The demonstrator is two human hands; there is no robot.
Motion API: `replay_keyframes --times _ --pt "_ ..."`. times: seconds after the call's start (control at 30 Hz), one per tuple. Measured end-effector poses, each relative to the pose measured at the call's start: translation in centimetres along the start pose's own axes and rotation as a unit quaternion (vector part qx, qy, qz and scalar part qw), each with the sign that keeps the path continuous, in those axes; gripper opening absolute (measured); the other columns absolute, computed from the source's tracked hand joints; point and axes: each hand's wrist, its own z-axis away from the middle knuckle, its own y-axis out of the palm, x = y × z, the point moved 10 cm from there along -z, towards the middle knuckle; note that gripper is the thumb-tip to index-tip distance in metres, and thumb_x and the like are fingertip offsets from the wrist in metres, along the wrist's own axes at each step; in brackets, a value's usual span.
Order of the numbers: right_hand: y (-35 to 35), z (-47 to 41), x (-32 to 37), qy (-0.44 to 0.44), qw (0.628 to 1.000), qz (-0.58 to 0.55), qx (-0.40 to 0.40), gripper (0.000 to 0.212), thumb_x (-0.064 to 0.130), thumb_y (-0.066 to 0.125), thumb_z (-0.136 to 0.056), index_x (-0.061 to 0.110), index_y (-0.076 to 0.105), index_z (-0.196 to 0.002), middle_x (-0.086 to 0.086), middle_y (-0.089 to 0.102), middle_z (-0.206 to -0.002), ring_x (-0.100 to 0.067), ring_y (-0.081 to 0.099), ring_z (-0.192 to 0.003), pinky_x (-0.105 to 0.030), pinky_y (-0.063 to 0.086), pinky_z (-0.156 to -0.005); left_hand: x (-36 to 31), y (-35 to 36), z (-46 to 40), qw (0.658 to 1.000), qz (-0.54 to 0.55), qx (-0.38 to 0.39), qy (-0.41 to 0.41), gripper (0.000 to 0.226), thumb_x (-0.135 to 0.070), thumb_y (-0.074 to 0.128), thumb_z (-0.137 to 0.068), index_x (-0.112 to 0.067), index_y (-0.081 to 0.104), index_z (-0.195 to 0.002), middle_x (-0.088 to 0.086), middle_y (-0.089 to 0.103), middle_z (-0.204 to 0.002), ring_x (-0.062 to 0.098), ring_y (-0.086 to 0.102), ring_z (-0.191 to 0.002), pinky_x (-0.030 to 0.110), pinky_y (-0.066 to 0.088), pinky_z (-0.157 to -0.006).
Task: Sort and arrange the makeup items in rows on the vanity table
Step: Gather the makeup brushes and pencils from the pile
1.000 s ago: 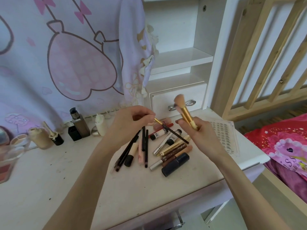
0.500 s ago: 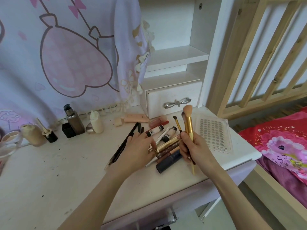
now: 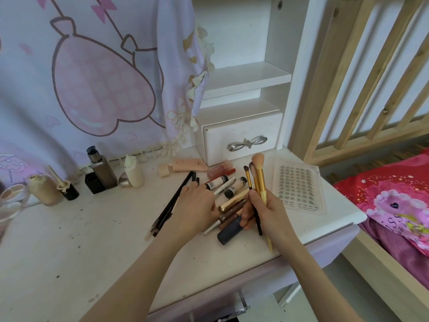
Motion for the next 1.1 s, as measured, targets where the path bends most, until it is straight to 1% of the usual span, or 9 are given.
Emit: replay_keyframes --times 0.17,0.3,0.5,0.57,0.67,0.77,0.9,1.0,1.1 --pt "0.0 0.1 -0.2 0.011 1.000 -0.009 -0.003 0.020 0.017 0.041 -0.099 0.005 0.048 -0.084 -0.003 0.060 -0.053 -0.020 0.059 -0.046 -0.026 0.050 -0.043 2.1 -2.3 0.6 0.988 0.144 -0.010 -0.046 0.017 -0.023 0.054 -0.083 -0.012 0.068 -0.083 0.004 0.063 -0.087 0.019 0.054 -0.086 0.032 0.048 -0.073" --pt "0.0 0.3 0.3 0.018 1.000 0.010 -0.012 0.021 0.019 0.041 -0.099 0.005 0.049 -0.085 -0.002 0.059 -0.054 -0.015 0.054 -0.043 -0.023 0.043 -0.039 4.3 -2.7 2.1 0.948 0.303 0.008 -0.100 0.015 -0.024 0.058 -0.085 -0.023 0.063 -0.070 -0.007 0.062 -0.067 0.008 0.053 -0.061 0.011 0.040 -0.052" --pt "1.3 0.6 1.1 0.057 0.995 -0.074 -0.045 0.022 0.025 0.048 -0.096 0.008 0.056 -0.086 0.000 0.041 -0.052 -0.009 0.032 -0.037 -0.018 0.026 -0.035 5.5 -2.0 5.4 0.879 0.450 -0.017 -0.159 0.018 -0.030 0.062 -0.084 -0.031 0.062 -0.066 -0.003 0.068 -0.071 0.005 0.055 -0.059 0.011 0.042 -0.051" --pt "3.0 0.5 1.9 0.064 0.990 -0.118 -0.032 0.022 0.028 0.053 -0.093 0.008 0.053 -0.083 0.000 0.036 -0.054 -0.009 0.029 -0.039 -0.018 0.023 -0.036 5.3 -2.0 6.3 0.869 0.468 -0.024 -0.160 0.018 -0.029 0.063 -0.083 -0.031 0.063 -0.065 -0.009 0.066 -0.066 0.000 0.055 -0.055 0.005 0.039 -0.048" --pt "6.3 0.2 2.8 0.061 0.988 -0.139 -0.008 0.014 0.024 0.057 -0.092 0.010 0.054 -0.090 0.003 0.033 -0.051 -0.007 0.027 -0.037 -0.018 0.022 -0.035 5.4 -2.4 7.9 0.866 0.476 -0.022 -0.151 0.016 -0.026 0.061 -0.083 -0.024 0.066 -0.068 -0.007 0.060 -0.059 -0.001 0.044 -0.041 0.006 0.033 -0.040" --pt "10.0 0.2 3.1 0.062 0.988 -0.142 0.014 0.018 0.022 0.058 -0.091 0.011 0.050 -0.079 0.002 0.032 -0.050 -0.008 0.026 -0.037 -0.018 0.021 -0.034 7.3 -2.6 10.1 0.856 0.487 -0.028 -0.169 0.018 -0.024 0.060 -0.083 -0.019 0.065 -0.066 -0.011 0.049 -0.047 0.000 0.035 -0.034 0.008 0.027 -0.037" --pt "16.9 1.1 3.1 0.074 0.984 -0.133 0.096 0.016 0.019 0.060 -0.089 0.004 0.057 -0.089 0.006 0.032 -0.048 -0.007 0.027 -0.037 -0.018 0.024 -0.034 11.7 -2.8 13.9 0.867 0.452 -0.034 -0.208 0.016 -0.025 0.061 -0.081 -0.022 0.063 -0.065 -0.006 0.057 -0.057 -0.001 0.044 -0.044 0.008 0.034 -0.042" --pt "22.8 2.3 2.4 0.101 0.976 -0.111 0.156 0.010 0.014 0.055 -0.092 0.005 0.056 -0.090 0.004 0.032 -0.050 -0.008 0.028 -0.039 -0.018 0.025 -0.036 16.0 -2.2 17.5 0.867 0.419 -0.046 -0.266 0.010 -0.028 0.060 -0.080 -0.023 0.065 -0.073 -0.002 0.067 -0.073 0.003 0.055 -0.060 0.012 0.044 -0.053" --pt "29.1 4.1 0.9 0.155 0.961 -0.083 0.212 0.013 0.014 0.048 -0.096 0.008 0.053 -0.086 0.002 0.031 -0.056 -0.010 0.029 -0.046 -0.020 0.027 -0.040 20.0 -1.8 21.6 0.853 0.405 -0.072 -0.322 0.007 -0.025 0.060 -0.079 -0.020 0.064 -0.076 -0.004 0.068 -0.075 0.005 0.056 -0.061 0.011 0.041 -0.047"
